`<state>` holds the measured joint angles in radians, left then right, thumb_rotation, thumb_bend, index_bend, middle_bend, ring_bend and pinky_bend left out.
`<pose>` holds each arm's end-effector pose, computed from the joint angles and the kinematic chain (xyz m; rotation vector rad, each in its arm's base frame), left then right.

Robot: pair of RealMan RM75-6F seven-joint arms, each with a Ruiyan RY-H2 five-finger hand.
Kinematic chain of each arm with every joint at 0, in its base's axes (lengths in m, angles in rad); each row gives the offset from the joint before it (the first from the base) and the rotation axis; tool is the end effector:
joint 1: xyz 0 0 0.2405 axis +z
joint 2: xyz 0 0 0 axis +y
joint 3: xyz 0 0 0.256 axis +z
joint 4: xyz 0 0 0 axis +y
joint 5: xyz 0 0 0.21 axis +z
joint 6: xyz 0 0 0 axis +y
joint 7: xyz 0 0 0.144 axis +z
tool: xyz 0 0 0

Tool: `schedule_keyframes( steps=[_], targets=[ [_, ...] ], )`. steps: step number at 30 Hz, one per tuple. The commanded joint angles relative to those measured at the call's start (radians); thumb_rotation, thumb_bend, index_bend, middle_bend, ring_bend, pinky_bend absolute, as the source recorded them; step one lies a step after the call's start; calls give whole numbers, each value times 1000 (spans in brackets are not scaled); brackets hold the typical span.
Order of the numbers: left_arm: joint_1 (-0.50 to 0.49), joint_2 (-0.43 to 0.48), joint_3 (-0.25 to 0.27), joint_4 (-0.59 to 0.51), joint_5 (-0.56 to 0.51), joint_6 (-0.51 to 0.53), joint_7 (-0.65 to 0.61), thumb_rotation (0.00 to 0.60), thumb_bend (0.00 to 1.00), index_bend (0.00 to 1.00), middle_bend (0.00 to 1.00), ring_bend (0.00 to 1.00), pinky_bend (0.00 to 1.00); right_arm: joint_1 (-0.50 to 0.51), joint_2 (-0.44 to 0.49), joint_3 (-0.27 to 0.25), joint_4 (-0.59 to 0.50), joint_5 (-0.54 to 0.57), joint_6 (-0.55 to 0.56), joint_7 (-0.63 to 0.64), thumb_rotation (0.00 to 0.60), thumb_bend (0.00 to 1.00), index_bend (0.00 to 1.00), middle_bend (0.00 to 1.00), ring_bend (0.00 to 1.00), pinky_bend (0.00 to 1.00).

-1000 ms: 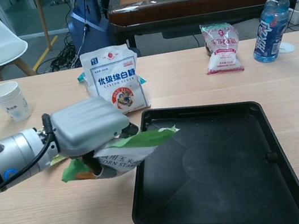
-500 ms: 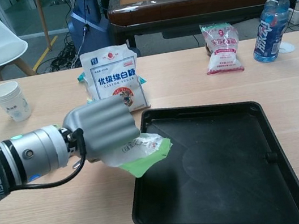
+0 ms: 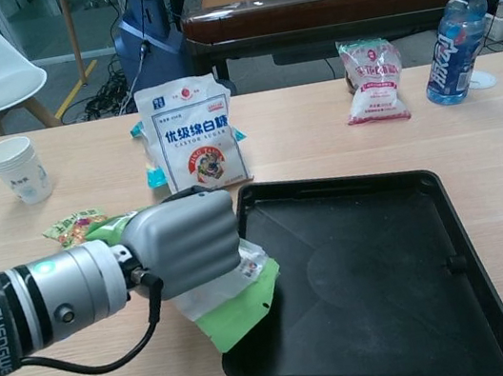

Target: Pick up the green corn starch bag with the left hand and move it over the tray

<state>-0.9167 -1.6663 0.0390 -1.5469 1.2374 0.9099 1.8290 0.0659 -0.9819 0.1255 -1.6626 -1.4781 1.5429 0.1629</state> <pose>-0.0884 0.2727 -0.0881 -2.1120 0.9146 -0.2312 -0.3039 -0.1895 0.2173 1.2647 -0.8696 1.0415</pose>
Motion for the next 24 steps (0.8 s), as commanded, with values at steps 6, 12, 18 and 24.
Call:
schedule_keyframes(
  steps=[6, 12, 18, 24],
  targets=[
    [-15, -25, 48, -3, -46, 66, 150, 600, 356, 441, 663, 677, 913, 2, -5, 1, 4, -2, -1, 2, 600, 89, 240, 287, 121, 168],
    [-22, -49, 80, 31, -63, 100, 245, 600, 410, 439, 660, 675, 912, -4, -4, 2, 4, 0, 6, 5, 600, 88, 240, 287, 121, 168],
    [-13, -74, 99, 61, -94, 140, 309, 600, 433, 440, 659, 675, 912, -5, -8, 1, 7, 1, 5, 8, 600, 89, 240, 291, 121, 168],
    [-10, -75, 93, 28, -113, 186, 324, 600, 436, 438, 658, 677, 912, -2, -9, 4, 7, -1, 5, 9, 600, 89, 240, 295, 121, 168]
  ],
)
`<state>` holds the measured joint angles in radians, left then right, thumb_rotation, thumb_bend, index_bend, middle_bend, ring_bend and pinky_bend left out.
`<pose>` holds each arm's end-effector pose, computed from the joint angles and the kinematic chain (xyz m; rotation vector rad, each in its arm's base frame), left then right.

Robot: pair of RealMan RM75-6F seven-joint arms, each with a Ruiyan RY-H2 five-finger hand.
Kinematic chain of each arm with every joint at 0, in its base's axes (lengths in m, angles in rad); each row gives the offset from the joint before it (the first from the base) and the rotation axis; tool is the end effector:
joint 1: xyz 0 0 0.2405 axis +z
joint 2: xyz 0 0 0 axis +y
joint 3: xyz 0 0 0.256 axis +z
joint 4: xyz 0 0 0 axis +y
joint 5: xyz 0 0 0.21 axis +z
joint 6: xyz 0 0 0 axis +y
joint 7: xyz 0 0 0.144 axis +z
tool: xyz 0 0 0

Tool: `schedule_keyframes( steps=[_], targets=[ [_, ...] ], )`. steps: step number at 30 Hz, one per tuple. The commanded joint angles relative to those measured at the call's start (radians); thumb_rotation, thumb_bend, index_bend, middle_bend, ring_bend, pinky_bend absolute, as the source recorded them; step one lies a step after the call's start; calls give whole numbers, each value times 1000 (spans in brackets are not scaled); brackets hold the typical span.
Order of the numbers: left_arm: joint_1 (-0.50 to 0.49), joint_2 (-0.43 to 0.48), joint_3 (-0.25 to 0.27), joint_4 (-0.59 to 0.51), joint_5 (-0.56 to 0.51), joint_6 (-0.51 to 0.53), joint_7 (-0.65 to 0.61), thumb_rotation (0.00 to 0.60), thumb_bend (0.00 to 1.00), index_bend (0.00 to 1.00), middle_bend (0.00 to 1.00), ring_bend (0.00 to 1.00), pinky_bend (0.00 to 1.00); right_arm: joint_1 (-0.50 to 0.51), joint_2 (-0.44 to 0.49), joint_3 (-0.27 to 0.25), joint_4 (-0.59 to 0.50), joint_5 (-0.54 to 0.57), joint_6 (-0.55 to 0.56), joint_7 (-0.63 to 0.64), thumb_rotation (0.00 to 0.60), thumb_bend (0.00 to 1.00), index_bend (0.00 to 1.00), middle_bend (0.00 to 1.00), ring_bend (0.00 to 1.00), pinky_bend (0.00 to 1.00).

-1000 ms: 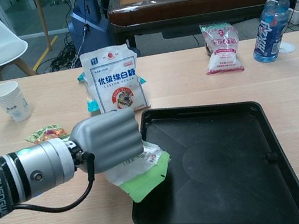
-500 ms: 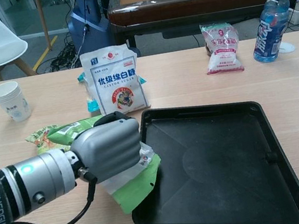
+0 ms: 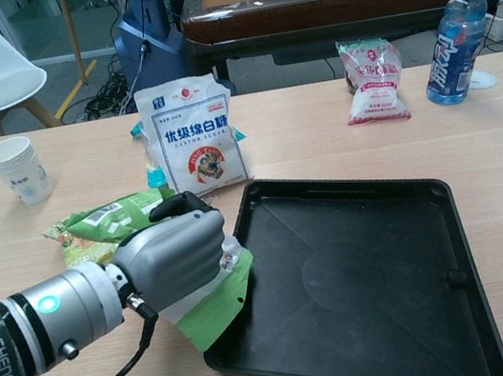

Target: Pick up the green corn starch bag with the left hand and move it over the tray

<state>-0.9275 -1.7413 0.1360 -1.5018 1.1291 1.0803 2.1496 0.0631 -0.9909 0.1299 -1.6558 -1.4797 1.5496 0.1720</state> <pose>-0.1041 0.2668 -0.0977 -1.9202 1.1260 0.0046 -0.3044 -0.1894 0.2165 1.2551 -0.8701 1.0558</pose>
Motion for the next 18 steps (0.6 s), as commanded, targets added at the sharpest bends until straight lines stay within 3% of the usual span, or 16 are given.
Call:
schedule_keyframes(
  steps=[1, 8, 12, 18],
  targets=[
    [-1, 3, -5, -27, -4, 19, 2, 600, 437, 437, 658, 677, 912, 1, 0, 0, 0, 0, -2, 0, 600, 88, 240, 295, 121, 168],
    [-23, 13, -12, -57, 40, 27, -38, 600, 437, 431, 657, 677, 912, -2, 0, 0, 0, 1, 1, -1, 600, 89, 240, 295, 121, 168],
    [-23, -1, -27, -55, 4, 31, -40, 600, 437, 431, 657, 677, 912, -5, 1, -1, 0, 4, 1, 1, 600, 89, 240, 295, 121, 168],
    [-20, -38, 8, 12, -10, 18, -22, 600, 437, 431, 657, 677, 912, -7, -4, -1, 8, 8, 0, 7, 600, 88, 240, 295, 121, 168]
  ],
)
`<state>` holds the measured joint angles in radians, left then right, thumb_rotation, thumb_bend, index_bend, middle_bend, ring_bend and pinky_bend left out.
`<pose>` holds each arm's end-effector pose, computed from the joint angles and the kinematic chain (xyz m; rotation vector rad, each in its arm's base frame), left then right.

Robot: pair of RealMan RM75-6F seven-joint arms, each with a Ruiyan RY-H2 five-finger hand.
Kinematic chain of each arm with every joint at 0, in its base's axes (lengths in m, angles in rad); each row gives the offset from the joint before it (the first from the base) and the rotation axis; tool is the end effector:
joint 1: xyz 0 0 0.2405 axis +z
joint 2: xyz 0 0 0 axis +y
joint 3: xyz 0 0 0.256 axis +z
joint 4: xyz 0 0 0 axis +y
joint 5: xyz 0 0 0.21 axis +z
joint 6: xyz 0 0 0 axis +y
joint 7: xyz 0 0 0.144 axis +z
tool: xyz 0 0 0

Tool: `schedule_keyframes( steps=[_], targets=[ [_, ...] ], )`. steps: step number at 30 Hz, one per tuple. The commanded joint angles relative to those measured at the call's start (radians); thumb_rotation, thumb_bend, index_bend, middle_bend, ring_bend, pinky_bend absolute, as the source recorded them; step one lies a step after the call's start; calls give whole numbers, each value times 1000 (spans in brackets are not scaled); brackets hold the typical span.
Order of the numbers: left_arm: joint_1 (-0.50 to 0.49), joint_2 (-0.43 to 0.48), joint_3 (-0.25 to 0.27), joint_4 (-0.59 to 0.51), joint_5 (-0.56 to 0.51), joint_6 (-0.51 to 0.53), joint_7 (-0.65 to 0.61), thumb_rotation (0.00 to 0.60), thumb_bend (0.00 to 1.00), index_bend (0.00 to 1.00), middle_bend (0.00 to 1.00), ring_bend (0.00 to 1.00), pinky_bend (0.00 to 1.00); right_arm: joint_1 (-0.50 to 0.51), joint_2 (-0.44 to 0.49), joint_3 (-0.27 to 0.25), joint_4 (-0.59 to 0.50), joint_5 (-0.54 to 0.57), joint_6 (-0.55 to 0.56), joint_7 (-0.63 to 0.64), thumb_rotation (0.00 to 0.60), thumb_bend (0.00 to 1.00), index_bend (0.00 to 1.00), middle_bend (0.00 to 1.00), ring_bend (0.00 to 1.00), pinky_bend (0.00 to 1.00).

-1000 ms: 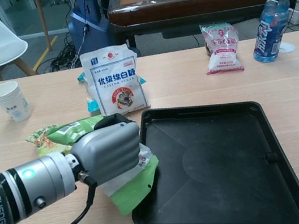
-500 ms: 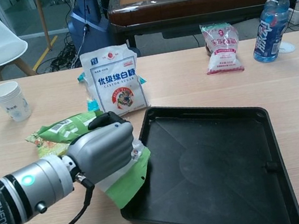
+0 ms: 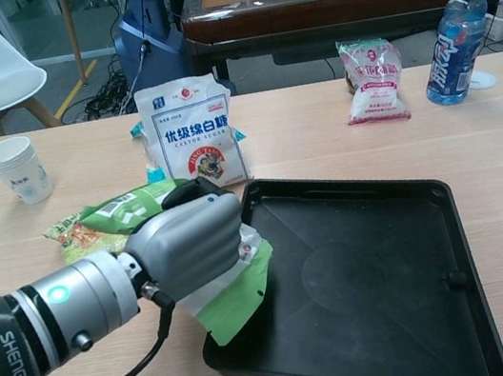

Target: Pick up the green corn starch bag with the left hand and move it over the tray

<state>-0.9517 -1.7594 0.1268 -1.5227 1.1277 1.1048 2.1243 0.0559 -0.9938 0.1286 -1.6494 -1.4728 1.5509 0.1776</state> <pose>-0.0880 0.2630 -0.0995 -1.9207 1.0917 -0.0613 -0.3077 -0.1869 0.2168 1.2433 -0.8773 1.0487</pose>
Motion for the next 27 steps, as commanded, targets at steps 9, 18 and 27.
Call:
schedule_keyframes(
  steps=[9, 18, 27],
  targets=[
    [9, -23, 19, 52, -14, 20, -1, 600, 438, 431, 658, 677, 912, 1, -1, 2, 4, -3, 0, 4, 600, 89, 240, 295, 121, 168],
    [-10, 28, -14, -27, -28, 19, -60, 600, 437, 431, 658, 677, 912, -3, 1, 2, 3, -3, 5, 7, 600, 89, 240, 295, 121, 168],
    [-5, 58, -9, -5, 80, -25, -350, 600, 437, 428, 658, 674, 910, -3, 3, 3, -1, -3, 4, 3, 600, 89, 240, 295, 121, 168]
  ],
)
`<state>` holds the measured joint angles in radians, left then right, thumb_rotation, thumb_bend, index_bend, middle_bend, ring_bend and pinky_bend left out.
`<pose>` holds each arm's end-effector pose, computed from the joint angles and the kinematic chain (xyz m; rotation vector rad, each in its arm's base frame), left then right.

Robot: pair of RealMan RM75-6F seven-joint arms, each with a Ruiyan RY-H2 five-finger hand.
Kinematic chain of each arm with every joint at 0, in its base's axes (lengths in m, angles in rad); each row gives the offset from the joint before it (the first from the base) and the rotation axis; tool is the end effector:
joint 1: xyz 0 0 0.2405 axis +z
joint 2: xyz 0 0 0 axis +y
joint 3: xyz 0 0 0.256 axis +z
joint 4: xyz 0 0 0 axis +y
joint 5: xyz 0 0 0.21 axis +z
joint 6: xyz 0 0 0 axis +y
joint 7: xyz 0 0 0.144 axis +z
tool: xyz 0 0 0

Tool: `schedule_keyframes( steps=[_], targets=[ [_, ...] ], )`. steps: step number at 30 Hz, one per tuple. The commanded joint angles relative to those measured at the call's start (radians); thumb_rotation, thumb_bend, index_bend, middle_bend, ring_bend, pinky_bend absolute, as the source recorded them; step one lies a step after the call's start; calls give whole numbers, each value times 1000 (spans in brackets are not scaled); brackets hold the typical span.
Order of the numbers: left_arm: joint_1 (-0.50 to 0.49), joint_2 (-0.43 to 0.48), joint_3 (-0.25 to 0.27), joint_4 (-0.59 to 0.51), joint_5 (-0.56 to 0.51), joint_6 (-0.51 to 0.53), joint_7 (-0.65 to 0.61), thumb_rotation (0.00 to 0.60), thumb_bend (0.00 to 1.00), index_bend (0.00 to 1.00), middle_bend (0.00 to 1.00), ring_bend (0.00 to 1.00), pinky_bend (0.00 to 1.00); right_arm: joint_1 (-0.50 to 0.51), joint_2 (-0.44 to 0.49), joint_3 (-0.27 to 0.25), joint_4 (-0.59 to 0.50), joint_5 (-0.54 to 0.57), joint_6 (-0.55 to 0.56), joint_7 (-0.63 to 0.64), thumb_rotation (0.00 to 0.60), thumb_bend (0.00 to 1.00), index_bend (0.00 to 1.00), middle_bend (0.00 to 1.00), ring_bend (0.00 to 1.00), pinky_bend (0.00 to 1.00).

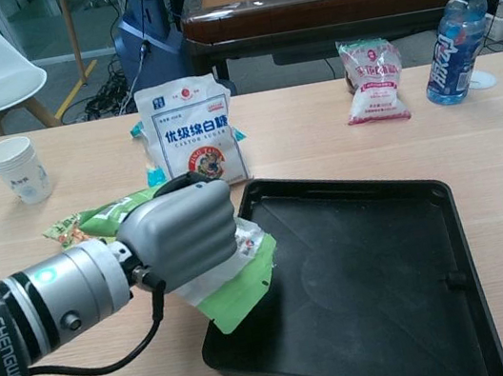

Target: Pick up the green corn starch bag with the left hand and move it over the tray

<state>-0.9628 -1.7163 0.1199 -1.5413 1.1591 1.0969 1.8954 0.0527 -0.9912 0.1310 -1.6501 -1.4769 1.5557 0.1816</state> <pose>-0.0858 0.2699 -0.0884 -2.0090 0.9112 -0.1947 -0.3072 -0.1863 0.2182 1.2417 -0.8733 1.0546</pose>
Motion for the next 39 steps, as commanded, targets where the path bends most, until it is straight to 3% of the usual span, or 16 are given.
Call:
schedule_keyframes(
  steps=[1, 14, 21, 28, 39],
  targets=[
    [10, 17, -7, 18, 55, -17, -155, 600, 437, 427, 658, 674, 910, 0, 0, 0, 0, 2, -1, -1, 600, 89, 240, 295, 121, 168],
    [78, 50, -111, 43, 72, -5, -658, 600, 437, 422, 654, 673, 909, 7, 0, 4, -9, 6, -12, -13, 600, 88, 240, 295, 121, 168],
    [132, 79, -180, 13, 41, -20, -1016, 600, 437, 431, 654, 669, 910, 9, 1, 4, -16, 7, -16, -20, 600, 89, 240, 295, 121, 168],
    [176, 111, -217, 8, 65, -36, -1340, 600, 437, 442, 655, 668, 909, 10, 2, 5, -20, 10, -17, -24, 600, 89, 240, 303, 121, 168],
    [238, 68, -155, 198, 325, 57, -1822, 600, 437, 439, 653, 661, 905, 15, -1, 5, -17, 13, -28, -22, 600, 89, 240, 303, 121, 168]
  ],
)
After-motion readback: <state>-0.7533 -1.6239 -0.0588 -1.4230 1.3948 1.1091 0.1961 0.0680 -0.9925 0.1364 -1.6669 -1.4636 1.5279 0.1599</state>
